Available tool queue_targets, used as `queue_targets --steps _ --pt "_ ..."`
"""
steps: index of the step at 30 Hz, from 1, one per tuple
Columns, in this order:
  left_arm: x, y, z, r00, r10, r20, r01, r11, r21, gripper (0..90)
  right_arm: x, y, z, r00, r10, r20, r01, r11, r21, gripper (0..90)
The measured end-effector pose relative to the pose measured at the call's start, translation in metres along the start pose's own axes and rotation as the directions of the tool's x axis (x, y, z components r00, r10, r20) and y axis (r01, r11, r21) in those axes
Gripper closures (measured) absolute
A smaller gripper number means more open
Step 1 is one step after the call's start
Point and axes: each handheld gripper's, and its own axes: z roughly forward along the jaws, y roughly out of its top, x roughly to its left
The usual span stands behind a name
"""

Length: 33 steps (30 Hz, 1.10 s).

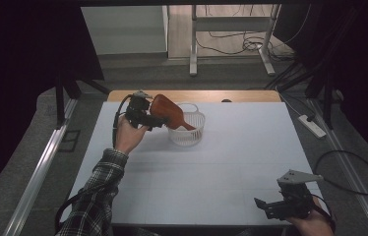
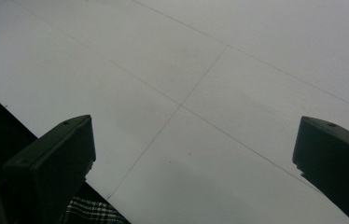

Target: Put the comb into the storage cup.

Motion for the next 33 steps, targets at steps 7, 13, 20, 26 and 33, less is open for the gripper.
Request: queue_targets --steps 7,13,20,26,33 --pt "0.0 -0.003 -0.003 1.0 0.006 0.001 -0.006 0.9999 -0.012 0.0 0.0 0.0 0.0 1.0 0.0 0.001 0.0 1.0 0.0 0.0" --pt "-0.001 -0.005 -0.005 0.9999 0.011 0.003 -0.011 0.9998 -0.018 0.0 0.0 0.0 0.0 1.0 -0.001 0.003 0.001 1.0 0.0 0.0" --pt "-0.003 -0.007 -0.009 0.9996 0.025 0.014 -0.025 0.9993 -0.028 0.0 0.001 0.0 0.0 1.0 -0.005 0.003 0.005 1.0 0.004 0.0" --pt "-0.003 -0.009 -0.012 0.9992 0.038 0.01 -0.038 0.999 -0.026 0.0 0.001 0.0 0.0 1.0 -0.005 0.004 0.005 1.0 0.004 0.0" --pt "0.0 -0.015 -0.019 0.9983 0.041 0.04 -0.039 0.9976 -0.058 0.0 0.001 0.0 0.0 1.0 -0.006 0.005 0.006 1.0 0.006 0.0"
